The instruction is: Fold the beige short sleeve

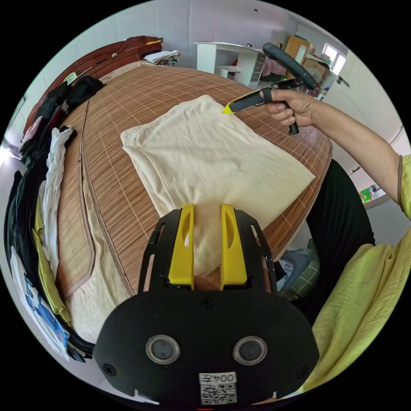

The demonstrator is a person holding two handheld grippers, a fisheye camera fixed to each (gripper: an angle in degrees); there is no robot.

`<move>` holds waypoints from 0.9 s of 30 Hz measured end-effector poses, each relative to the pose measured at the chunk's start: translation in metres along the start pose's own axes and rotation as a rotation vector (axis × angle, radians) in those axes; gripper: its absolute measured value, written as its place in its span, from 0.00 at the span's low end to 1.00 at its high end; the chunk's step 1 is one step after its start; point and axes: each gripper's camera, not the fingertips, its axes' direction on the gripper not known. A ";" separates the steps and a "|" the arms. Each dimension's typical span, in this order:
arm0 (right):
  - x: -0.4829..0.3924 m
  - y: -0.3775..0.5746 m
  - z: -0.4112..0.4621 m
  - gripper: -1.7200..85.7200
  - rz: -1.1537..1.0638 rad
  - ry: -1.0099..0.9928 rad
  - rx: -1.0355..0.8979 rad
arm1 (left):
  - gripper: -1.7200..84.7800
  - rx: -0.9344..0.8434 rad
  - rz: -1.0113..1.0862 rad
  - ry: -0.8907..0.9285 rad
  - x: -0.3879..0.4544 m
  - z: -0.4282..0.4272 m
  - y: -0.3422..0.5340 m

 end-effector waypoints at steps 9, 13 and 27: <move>-0.003 -0.014 -0.025 0.11 0.018 0.006 0.016 | 0.13 0.028 -0.013 -0.022 0.017 0.006 0.015; -0.082 -0.041 -0.019 0.11 -0.150 -0.106 0.058 | 0.13 0.028 -0.020 -0.026 0.023 0.008 0.018; -0.150 -0.044 -0.034 0.12 -0.242 -0.126 -0.005 | 0.13 0.049 -0.027 -0.047 0.054 0.014 0.037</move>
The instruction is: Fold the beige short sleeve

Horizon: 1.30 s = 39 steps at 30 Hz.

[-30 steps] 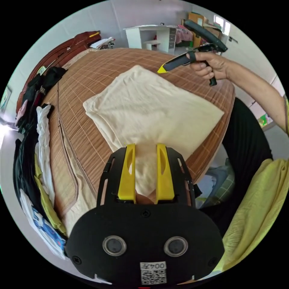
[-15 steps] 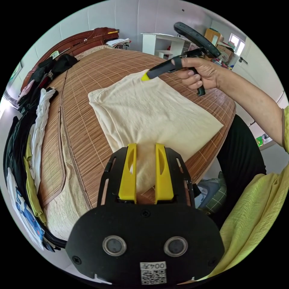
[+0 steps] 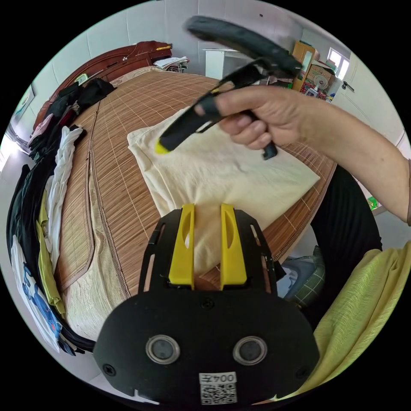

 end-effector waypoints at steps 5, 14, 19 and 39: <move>0.051 0.151 -0.096 0.11 0.288 -0.159 0.084 | 0.13 0.022 -0.003 -0.004 0.010 0.000 0.008; -0.020 0.324 -0.159 0.11 0.487 -0.182 0.289 | 0.13 0.045 0.019 -0.077 0.037 -0.009 0.017; -0.112 0.280 -0.161 0.12 0.210 0.078 0.266 | 0.14 0.046 0.124 -0.147 0.071 -0.041 0.039; -0.362 0.124 -0.066 0.13 -0.666 0.495 0.003 | 0.16 -0.041 0.029 -0.237 0.067 -0.102 0.129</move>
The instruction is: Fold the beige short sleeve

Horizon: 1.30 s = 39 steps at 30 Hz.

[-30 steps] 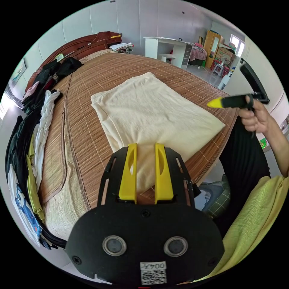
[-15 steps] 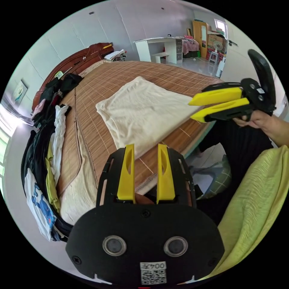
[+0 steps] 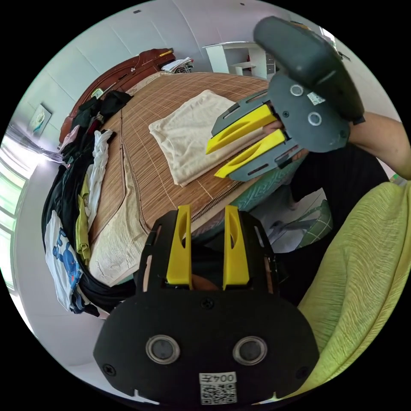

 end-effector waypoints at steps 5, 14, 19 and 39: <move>0.009 -0.025 0.009 0.08 -0.011 0.024 -0.053 | 0.16 0.006 -0.070 0.055 -0.045 -0.008 0.005; 0.092 0.004 -0.009 0.06 0.355 -0.214 0.068 | 0.15 0.184 -0.579 0.663 -0.201 -0.003 0.030; 0.121 0.021 -0.016 0.06 0.418 -0.265 0.095 | 0.14 0.346 -0.947 1.093 -0.268 0.043 0.052; 0.074 0.085 0.039 0.05 0.260 -0.166 0.087 | 0.11 0.246 -1.117 0.977 -0.323 0.043 0.007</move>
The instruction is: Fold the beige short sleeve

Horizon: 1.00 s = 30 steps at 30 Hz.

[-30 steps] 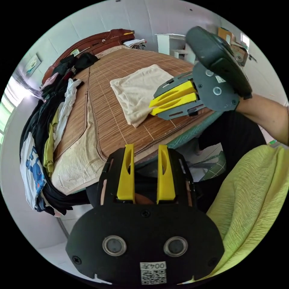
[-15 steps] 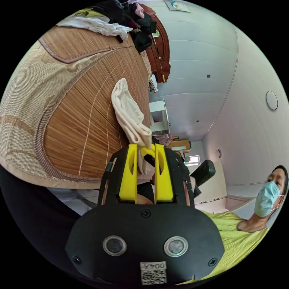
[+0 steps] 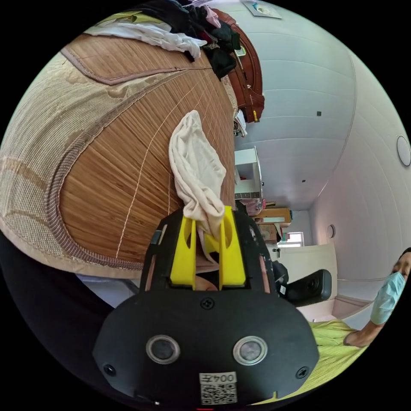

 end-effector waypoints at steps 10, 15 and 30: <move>0.289 0.185 0.027 0.19 0.692 -0.443 0.167 | 0.07 -0.014 0.032 -0.146 0.019 0.007 0.011; 0.445 0.306 0.120 0.22 1.126 -0.718 0.196 | 0.06 -0.022 0.036 -0.121 0.027 0.010 0.020; 0.556 0.333 0.255 0.11 1.093 -0.967 0.079 | 0.06 -0.079 0.106 -0.141 0.065 0.026 0.064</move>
